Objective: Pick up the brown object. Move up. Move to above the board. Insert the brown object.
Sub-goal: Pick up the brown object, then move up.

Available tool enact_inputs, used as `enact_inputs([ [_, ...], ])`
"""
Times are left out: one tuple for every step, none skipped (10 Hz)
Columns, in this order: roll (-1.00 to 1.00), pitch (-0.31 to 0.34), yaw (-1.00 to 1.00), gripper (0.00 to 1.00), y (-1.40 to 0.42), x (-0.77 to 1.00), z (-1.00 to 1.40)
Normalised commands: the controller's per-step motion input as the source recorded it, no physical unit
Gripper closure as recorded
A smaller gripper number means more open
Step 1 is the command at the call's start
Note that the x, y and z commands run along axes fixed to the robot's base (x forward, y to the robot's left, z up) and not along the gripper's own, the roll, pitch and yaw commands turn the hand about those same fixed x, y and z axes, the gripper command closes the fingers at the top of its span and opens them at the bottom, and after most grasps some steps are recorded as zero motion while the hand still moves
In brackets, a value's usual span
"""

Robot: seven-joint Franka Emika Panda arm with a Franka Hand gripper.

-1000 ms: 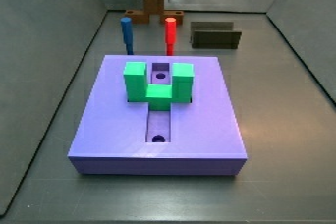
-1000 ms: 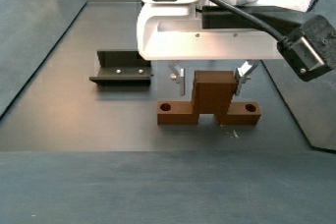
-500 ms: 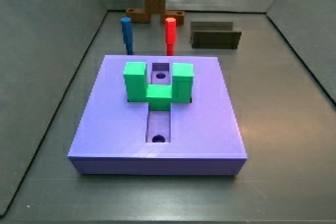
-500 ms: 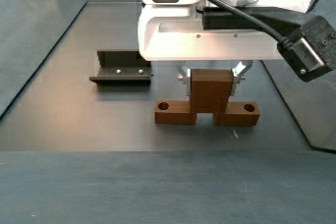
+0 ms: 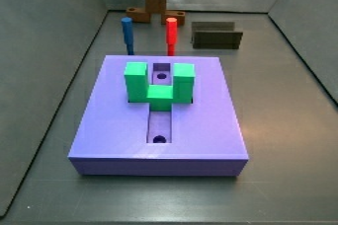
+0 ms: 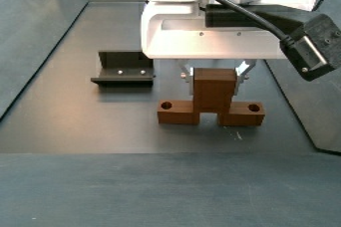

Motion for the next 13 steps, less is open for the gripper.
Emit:
enact_inputs([
  [0.00,0.000,0.00,1.00,0.00,0.00,0.00],
  [0.00,0.000,0.00,1.00,0.00,0.00,0.00],
  [0.00,0.000,0.00,1.00,0.00,0.00,0.00],
  [0.00,0.000,0.00,1.00,0.00,0.00,0.00],
  [0.00,0.000,0.00,1.00,0.00,0.00,0.00],
  [0.00,0.000,0.00,1.00,0.00,0.00,0.00],
  [0.00,0.000,0.00,1.00,0.00,0.00,0.00],
  [0.00,0.000,0.00,1.00,0.00,0.00,0.00],
  [0.00,0.000,0.00,1.00,0.00,0.00,0.00],
  [0.00,0.000,0.00,1.00,0.00,0.00,0.00],
  [0.00,0.000,0.00,1.00,0.00,0.00,0.83],
  [0.01,0.017,0.00,1.00,0.03,0.02,0.79],
  [0.02,0.053,0.00,1.00,0.02,-0.01,0.57],
])
